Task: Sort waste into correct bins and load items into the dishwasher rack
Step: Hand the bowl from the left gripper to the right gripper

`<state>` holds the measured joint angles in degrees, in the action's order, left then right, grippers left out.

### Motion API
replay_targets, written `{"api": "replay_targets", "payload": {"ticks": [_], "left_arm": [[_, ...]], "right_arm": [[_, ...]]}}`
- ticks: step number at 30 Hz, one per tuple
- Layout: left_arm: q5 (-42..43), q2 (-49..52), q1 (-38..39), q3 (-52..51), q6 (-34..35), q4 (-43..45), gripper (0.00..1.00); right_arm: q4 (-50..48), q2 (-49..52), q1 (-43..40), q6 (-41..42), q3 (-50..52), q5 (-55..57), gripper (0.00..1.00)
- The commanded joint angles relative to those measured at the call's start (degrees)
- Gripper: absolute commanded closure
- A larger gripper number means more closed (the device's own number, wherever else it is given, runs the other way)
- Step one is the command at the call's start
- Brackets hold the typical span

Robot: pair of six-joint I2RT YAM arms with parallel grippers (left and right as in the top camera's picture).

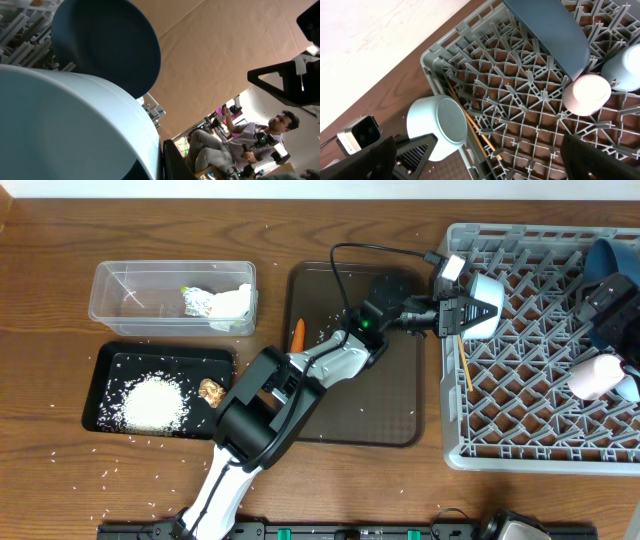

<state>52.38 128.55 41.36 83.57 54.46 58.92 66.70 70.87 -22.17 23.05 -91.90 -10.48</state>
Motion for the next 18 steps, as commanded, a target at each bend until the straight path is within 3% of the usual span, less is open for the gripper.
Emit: {"api": "replay_targets", "payload": {"ticks": [1,13,15,18], "left_arm": [[0.7,0.7,-0.2,1.57,0.52,0.35,0.94],[0.09,3.69,-0.31,1.57,3.37,0.57,0.93],[0.09,3.69,-0.37,1.57,3.54,0.57,0.85],[0.13,3.69,-0.87,1.57,4.2,0.52,0.61]], "right_arm": [[0.22,0.48,-0.48,0.48,-0.68,0.61,0.01],[0.83,0.48,-0.48,0.04,-0.68,0.66,0.01],[0.85,0.5,-0.48,0.04,-0.68,1.14,0.01],[0.85,0.48,-0.48,0.07,-0.68,1.25,0.01]]}}
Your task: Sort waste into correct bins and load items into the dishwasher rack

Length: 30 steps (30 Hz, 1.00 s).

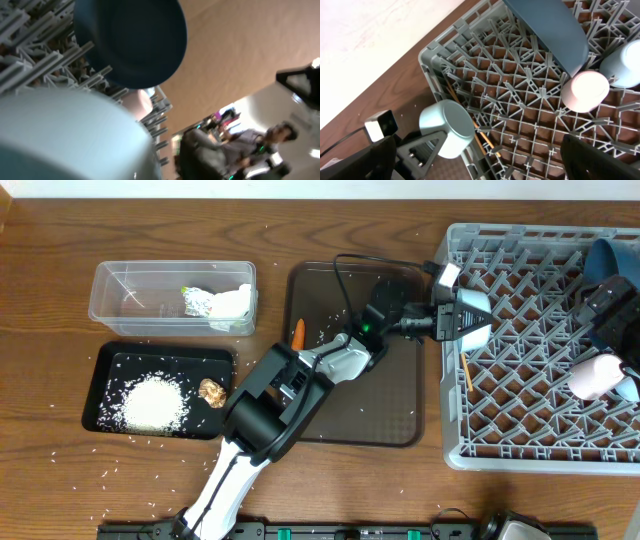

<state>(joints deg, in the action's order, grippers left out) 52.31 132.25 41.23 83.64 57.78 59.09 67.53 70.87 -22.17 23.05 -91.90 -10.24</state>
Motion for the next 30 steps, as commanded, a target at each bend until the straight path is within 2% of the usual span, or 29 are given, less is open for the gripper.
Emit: {"api": "replay_targets", "payload": {"ticks": [1,11,18,23,26,30], "left_arm": [[0.57,0.0,-1.03,1.51,0.83,0.11,0.51],[6.36,0.0,-4.68,1.51,0.79,-0.07,0.49],[11.87,0.0,-6.8,1.51,-3.13,-3.15,0.49],[14.82,-0.02,-9.31,1.51,-3.04,-3.08,0.67],[16.57,-0.31,-11.26,1.51,-2.54,-3.06,0.68],[19.54,-2.38,-14.29,1.51,-2.4,-3.04,0.68]], "right_arm": [[0.02,0.48,-0.46,0.04,-0.68,1.03,0.01],[-0.02,0.48,-0.48,0.04,-0.66,1.03,0.01],[0.0,0.48,-0.48,0.04,-0.68,1.01,0.01],[0.02,0.48,-0.46,0.04,-0.68,0.79,0.01],[0.48,0.48,-0.46,-0.2,-0.68,0.52,0.01],[0.66,0.48,-0.02,-6.16,-0.68,-1.84,0.01]]}}
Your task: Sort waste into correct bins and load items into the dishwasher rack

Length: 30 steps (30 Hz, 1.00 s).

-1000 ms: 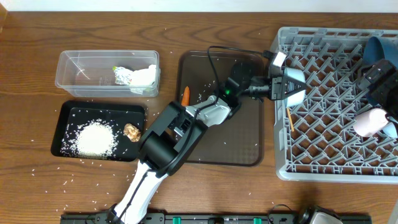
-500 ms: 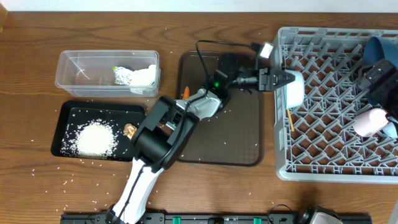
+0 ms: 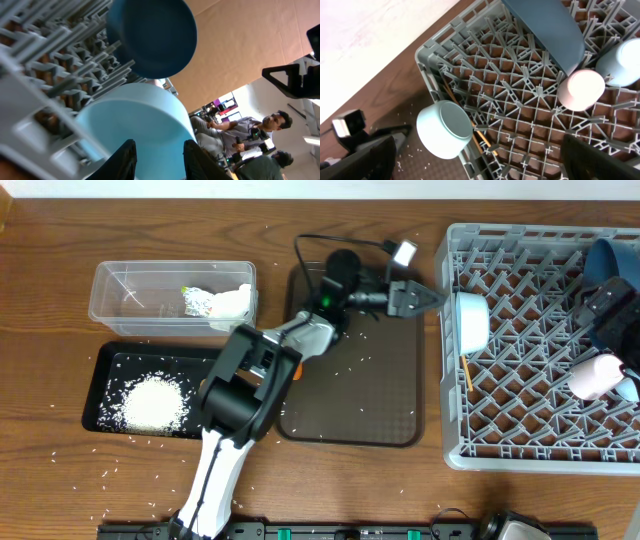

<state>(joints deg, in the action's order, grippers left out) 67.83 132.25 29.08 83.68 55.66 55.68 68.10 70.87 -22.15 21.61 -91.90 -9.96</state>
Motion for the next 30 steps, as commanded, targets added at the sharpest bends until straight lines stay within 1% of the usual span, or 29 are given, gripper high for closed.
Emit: {"api": "replay_targets", "payload": {"ticks": [1,4,5,7,8,9,13,15,17,19,20,22,24,26,28,30], "left_arm": [[4.72,-3.17,-2.84,1.46,-0.31,0.39,0.68],[7.5,-6.25,-5.16,1.46,-0.28,0.35,0.67],[8.17,-7.15,-5.68,1.46,-0.31,0.37,0.64],[9.62,-9.62,-6.93,1.46,-0.28,0.35,0.53],[9.9,-10.93,-7.5,1.46,-0.17,0.31,0.45],[9.81,-12.31,-8.02,1.46,0.61,0.31,0.02],[7.04,-18.29,-9.79,1.46,5.35,-1.66,0.02],[5.16,-22.16,-10.64,1.46,6.16,-7.13,0.02],[2.97,-25.99,-11.63,1.46,4.83,-15.87,0.02],[1.6,-29.22,-12.52,1.46,0.35,-24.2,0.02],[0.04,-31.19,-13.09,1.46,-2.82,-30.4,0.02],[-4.24,-34.49,-13.99,1.46,-11.8,-43.34,0.02],[-13.46,-37.83,-15.1,1.46,-20.33,-60.15,0.02],[-26.62,-41.2,-15.98,1.46,-27.41,-75.17,0.02],[-37.68,-44.39,-16.61,1.46,-31.47,-85.64,0.02],[-45.81,-47.63,-17.31,1.46,-34.91,-92.96,0.02]], "right_arm": [[0.09,0.48,0.17,-5.92,-0.68,-3.08,0.01],[0.07,0.48,1.14,-8.48,-0.68,-7.48,0.01],[0.07,0.48,1.42,-8.66,-0.68,-8.28,0.01],[0.02,0.48,2.29,-8.63,-0.68,-8.72,0.01],[0.0,0.48,2.62,-8.63,-0.68,-8.72,0.01],[-0.02,0.48,2.95,-8.63,-0.68,-8.72,0.01],[0.0,0.48,4.68,-8.37,-0.68,-9.07,0.01],[0.02,0.5,6.45,-8.37,-0.68,-11.39,0.01],[-0.13,0.5,8.79,-8.39,-0.68,-13.55,0.01],[-0.42,0.57,11.65,-8.37,-0.66,-14.12,0.01],[-0.74,0.66,13.44,-8.39,-0.66,-14.05,0.01],[-1.57,1.11,16.74,-8.41,-0.61,-13.6,0.01],[-2.43,1.92,19.98,-8.41,-0.61,-13.0,0.01],[-2.99,3.23,23.32,-8.39,-0.61,-11.67,0.01],[-3.41,4.96,26.29,-8.41,-0.61,-10.78,0.01],[-3.89,7.32,29.11,-8.39,-0.61,-10.49,0.01]]}}
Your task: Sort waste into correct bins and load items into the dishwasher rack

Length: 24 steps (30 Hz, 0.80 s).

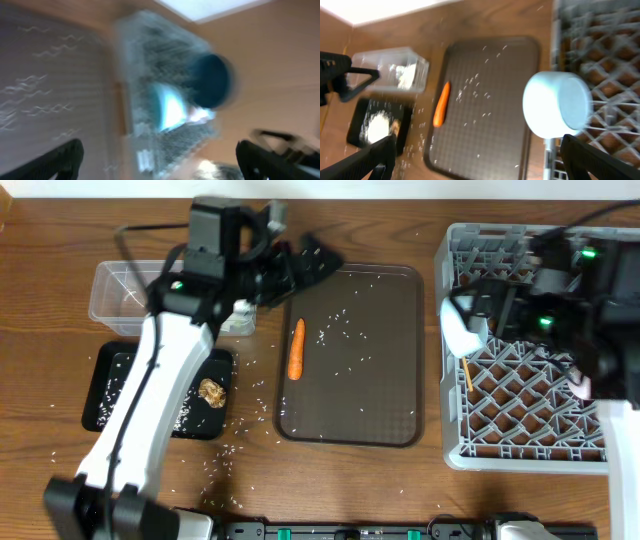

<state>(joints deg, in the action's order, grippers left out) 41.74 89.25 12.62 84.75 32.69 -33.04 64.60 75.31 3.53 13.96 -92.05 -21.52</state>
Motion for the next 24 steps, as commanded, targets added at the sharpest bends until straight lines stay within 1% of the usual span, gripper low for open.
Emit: {"api": "replay_targets", "payload": {"ticks": [1,3,5,12,16,19,22,24], "left_arm": [[-22.95,-6.12,-1.22,0.39,-13.25,-6.97,0.02],[-29.18,-9.29,-1.97,0.39,-15.82,-11.87,0.02],[-33.46,-12.11,-2.43,0.39,-17.53,-14.84,0.02],[-35.1,-18.73,-2.54,0.39,-26.08,-20.33,0.02],[-38.25,-19.56,-3.15,0.39,-26.45,-26.38,0.02],[-38.38,-19.5,-3.87,0.39,-26.16,-29.9,0.02],[-38.38,-19.5,-4.7,0.39,-25.99,-32.41,0.02],[-38.38,-19.5,-5.2,0.39,-25.99,-33.51,0.02]], "right_arm": [[-0.61,4.24,4.83,-0.74,-0.46,1.18,0.01],[-1.22,7.23,7.52,-0.74,-0.46,1.16,0.01],[-1.97,10.23,10.08,-0.92,-0.46,1.44,0.01],[-6.84,18.01,16.96,-0.74,-0.46,1.99,0.01],[-10.01,22.08,21.35,-0.74,-0.46,2.01,0.01],[-12.9,26.05,24.81,-0.42,-0.46,2.03,0.07],[-16.11,30.84,28.44,1.97,-0.46,2.05,0.14],[-17.99,33.64,30.4,3.69,-0.46,2.05,0.16]]}}
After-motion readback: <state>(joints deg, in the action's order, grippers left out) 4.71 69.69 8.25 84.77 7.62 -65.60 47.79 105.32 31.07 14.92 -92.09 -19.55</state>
